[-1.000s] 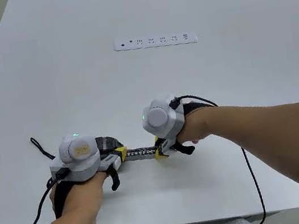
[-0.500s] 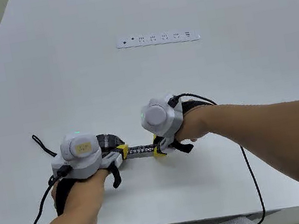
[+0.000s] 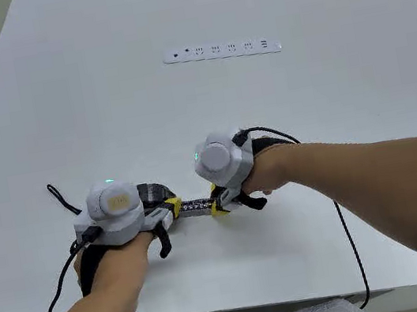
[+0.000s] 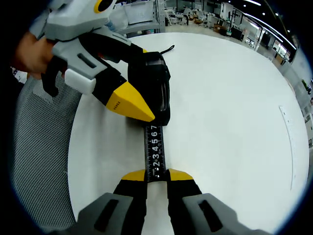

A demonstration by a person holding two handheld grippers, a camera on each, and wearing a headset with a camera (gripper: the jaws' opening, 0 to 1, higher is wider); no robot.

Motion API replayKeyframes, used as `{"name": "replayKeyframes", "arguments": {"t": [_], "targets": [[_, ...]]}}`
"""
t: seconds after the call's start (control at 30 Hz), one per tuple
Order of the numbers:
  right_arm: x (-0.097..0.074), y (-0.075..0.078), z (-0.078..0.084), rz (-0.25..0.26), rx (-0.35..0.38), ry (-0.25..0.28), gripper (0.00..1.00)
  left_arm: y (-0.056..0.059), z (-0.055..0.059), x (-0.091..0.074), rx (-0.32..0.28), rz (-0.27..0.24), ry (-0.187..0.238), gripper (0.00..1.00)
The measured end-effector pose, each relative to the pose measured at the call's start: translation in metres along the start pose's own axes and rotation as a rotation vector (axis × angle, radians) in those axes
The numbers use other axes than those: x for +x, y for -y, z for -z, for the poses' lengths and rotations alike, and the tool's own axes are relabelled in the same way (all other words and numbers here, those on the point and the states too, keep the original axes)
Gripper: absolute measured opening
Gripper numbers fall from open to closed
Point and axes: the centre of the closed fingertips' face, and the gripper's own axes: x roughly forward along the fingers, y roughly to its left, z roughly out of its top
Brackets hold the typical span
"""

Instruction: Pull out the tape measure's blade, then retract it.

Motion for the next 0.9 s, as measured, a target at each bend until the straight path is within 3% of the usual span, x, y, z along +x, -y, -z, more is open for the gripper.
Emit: {"name": "replayKeyframes", "arguments": {"t": [0.9], "targets": [[0.007, -0.002, -0.015, -0.002, -0.007, 0.030, 0.15, -0.001, -0.001, 0.002, -0.003, 0.002, -0.001, 0.58]]}}
